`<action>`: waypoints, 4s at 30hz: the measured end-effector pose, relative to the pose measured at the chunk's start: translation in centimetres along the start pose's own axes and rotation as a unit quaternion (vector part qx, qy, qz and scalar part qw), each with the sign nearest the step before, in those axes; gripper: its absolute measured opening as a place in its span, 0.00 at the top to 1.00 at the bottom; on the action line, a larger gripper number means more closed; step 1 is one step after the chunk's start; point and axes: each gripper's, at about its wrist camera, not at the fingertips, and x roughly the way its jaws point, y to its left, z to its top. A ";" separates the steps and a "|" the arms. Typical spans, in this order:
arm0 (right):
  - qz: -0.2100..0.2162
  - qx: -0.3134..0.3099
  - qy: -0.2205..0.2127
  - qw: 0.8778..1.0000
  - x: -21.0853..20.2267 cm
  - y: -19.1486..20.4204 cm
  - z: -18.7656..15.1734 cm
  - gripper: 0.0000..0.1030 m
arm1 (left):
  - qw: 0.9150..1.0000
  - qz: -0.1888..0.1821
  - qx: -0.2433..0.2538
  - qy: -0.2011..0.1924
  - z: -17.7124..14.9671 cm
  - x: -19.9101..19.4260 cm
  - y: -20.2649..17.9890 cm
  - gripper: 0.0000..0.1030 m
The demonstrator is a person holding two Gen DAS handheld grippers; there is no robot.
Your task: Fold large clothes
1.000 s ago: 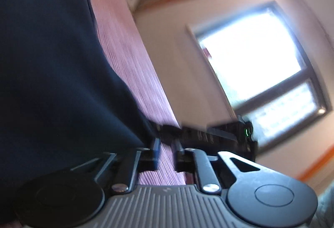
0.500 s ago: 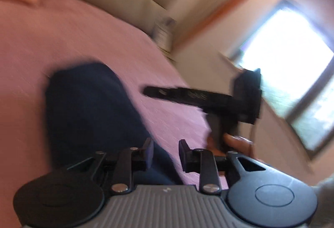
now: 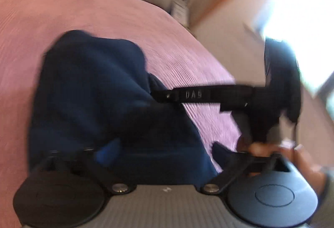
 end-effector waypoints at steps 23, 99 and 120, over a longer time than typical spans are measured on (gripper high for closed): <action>0.164 0.128 -0.048 0.977 -4.0 -4.6 3.8 0.84 | 0.995 0.014 -0.079 -0.052 1.4 -8.1 3.1 0.30; -0.015 -0.010 -0.008 1.000 -8.1 1.9 -3.9 0.66 | 0.998 0.050 0.000 0.027 -5.0 -15.4 -3.5 0.72; 0.018 0.071 -0.002 0.997 -5.5 -4.8 -3.0 0.25 | 0.997 0.051 -0.049 0.021 -3.6 -15.7 -1.3 0.28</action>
